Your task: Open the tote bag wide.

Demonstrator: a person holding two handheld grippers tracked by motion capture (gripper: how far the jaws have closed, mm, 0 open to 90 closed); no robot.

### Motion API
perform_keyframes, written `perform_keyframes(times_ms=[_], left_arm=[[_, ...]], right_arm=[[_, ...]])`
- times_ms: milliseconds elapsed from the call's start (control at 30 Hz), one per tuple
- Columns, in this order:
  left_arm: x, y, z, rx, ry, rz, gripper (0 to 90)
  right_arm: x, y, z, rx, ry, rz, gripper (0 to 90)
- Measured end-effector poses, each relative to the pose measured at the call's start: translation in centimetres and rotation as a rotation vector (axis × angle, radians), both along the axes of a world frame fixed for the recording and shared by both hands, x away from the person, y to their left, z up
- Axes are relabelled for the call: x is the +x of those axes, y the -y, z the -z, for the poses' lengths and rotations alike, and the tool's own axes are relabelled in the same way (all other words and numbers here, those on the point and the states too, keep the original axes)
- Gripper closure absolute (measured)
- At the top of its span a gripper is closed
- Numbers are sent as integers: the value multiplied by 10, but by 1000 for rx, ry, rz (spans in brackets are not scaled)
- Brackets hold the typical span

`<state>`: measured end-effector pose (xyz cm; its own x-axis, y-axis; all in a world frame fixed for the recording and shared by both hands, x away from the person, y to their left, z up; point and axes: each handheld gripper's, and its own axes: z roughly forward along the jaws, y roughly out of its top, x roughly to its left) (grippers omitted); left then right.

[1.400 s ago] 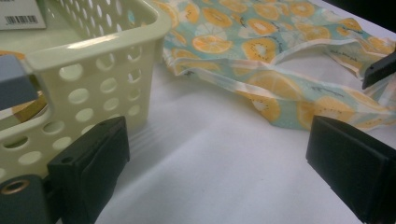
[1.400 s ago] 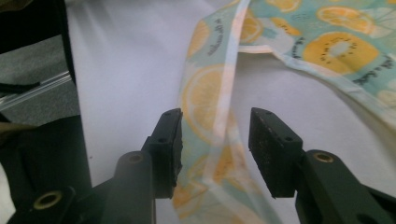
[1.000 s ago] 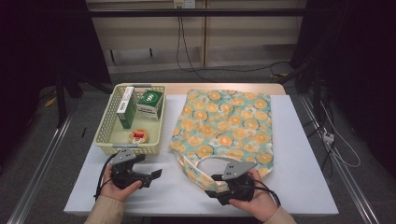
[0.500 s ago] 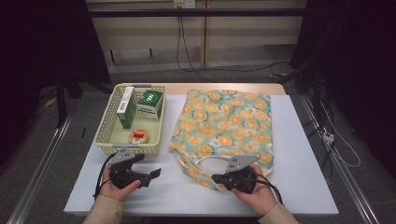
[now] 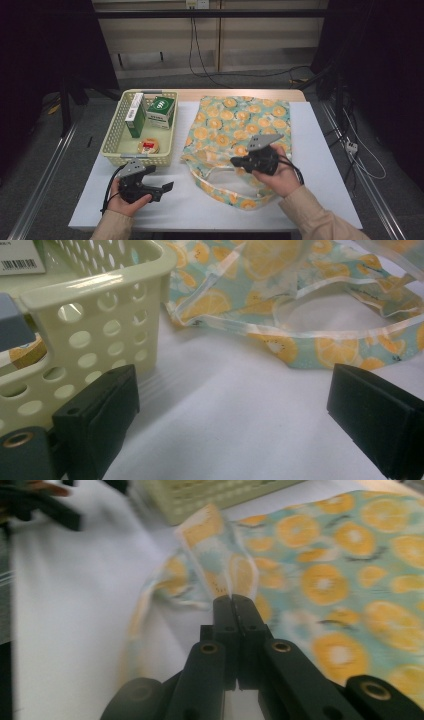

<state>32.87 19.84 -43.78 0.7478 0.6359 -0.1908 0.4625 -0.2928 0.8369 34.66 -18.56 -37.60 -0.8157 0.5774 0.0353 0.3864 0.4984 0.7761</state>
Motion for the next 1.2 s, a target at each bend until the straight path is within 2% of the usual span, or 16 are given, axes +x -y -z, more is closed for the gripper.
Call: perform_keyframes(times_ms=[67,100,133,200,300,400,500,533,667,767,833,900,967,1000,1100,1200], left_arm=[[-1,-1,-1,-5,-1,-6,65],[-1,-2,-1,-6,2,-7,65],[-1,-3,-1,-11,2,-10,65],[-1,-4,-2,-14,-1,-8,65],[-2,-5,-3,-22,6,-14,65],[-1,-6,-4,-31,8,-17,65],[0,-4,-3,-30,4,-9,65],[0,-3,-3,-29,7,-7,65],[1,-2,-3,-29,4,-2,66],[2,0,-3,-28,6,-1,65],[3,0,-3,-25,9,1,65],[3,1,-2,-26,6,0,65],[4,1,-2,-20,1,2,66],[3,2,-1,-20,-1,2,65],[4,4,-2,-22,5,5,65],[4,3,-2,-26,9,5,65]], right_arm=[[19,8,-2,0,-6,19,900],[37,17,-1,31,-30,55,900],[37,17,-1,31,-30,55,900],[52,24,3,18,-37,78,900],[73,34,12,63,-86,124,900],[91,41,20,83,-106,160,900],[105,46,25,84,-115,196,900],[114,50,27,91,-99,213,900],[125,59,28,102,-106,259,900],[134,67,30,79,-99,283,900],[140,73,31,103,-90,306,900],[144,78,34,100,-87,332,900],[146,80,38,112,-106,331,889],[146,78,42,76,-99,318,851],[146,76,43,73,-98,309,807],[141,71,37,72,-78,311,699]])
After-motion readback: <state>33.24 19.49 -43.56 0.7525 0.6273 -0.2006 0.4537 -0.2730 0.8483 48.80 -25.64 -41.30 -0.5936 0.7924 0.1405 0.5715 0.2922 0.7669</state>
